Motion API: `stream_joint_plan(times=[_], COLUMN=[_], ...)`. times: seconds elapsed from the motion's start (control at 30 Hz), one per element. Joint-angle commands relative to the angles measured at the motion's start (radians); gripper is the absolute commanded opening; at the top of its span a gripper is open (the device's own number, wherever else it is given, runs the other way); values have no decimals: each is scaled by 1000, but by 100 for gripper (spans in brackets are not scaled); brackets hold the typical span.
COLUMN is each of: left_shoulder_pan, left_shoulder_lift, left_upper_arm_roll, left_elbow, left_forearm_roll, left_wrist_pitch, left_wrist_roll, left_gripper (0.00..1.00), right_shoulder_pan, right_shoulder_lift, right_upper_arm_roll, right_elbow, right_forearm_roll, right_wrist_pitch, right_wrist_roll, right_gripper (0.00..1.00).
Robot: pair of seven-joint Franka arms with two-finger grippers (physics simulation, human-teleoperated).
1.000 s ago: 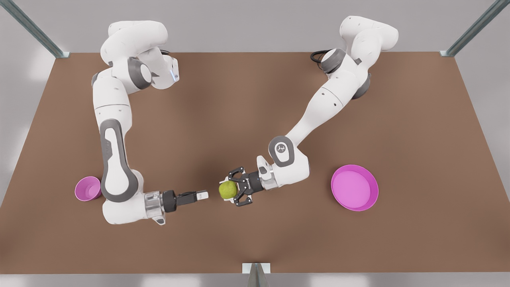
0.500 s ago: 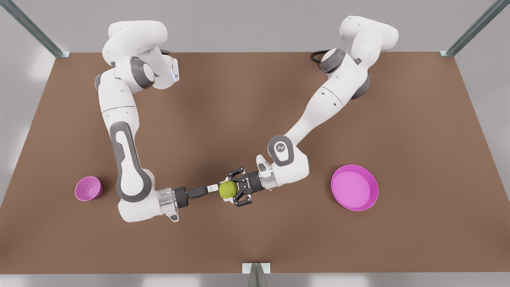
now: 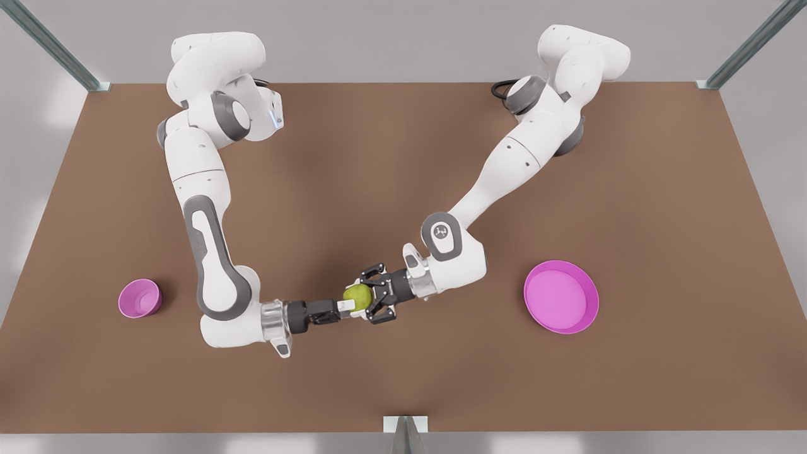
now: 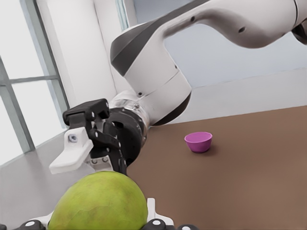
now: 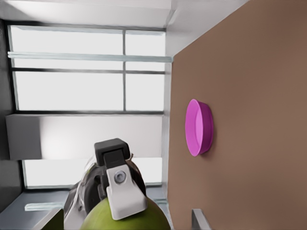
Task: Use the left arm to pick up the apple from the plate, transfer it to the gripper of the right arm, and then use the right arm to place it into the bowl
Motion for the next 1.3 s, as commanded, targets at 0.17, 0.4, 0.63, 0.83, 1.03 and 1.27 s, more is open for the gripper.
stream_joint_plan(times=[0.17,0.4,0.63,0.83,1.03,1.27], left_shoulder_pan=[3,3,3,4,4,7], left_shoulder_lift=[3,3,3,3,1,-1], left_upper_arm_roll=[1,1,3,4,4,7], left_elbow=[0,0,-1,0,-1,-1], left_forearm_roll=[2,2,2,2,2,2], left_wrist_pitch=[-1,-1,1,-1,-1,-1], left_wrist_roll=[41,41,41,41,-12,-14], left_gripper=[71,71,71,71,100,100], right_shoulder_pan=[-22,-8,12,12,12,-53], right_shoulder_lift=[-30,-33,-32,-32,-33,-79], right_upper_arm_roll=[41,42,56,56,56,53], right_elbow=[-82,-87,-78,-78,-78,-135], right_forearm_roll=[1,3,23,23,23,-91], right_wrist_pitch=[-47,-33,53,53,53,36], right_wrist_roll=[-254,-269,-271,-269,-269,-271], right_gripper=[97,95,91,75,69,69])
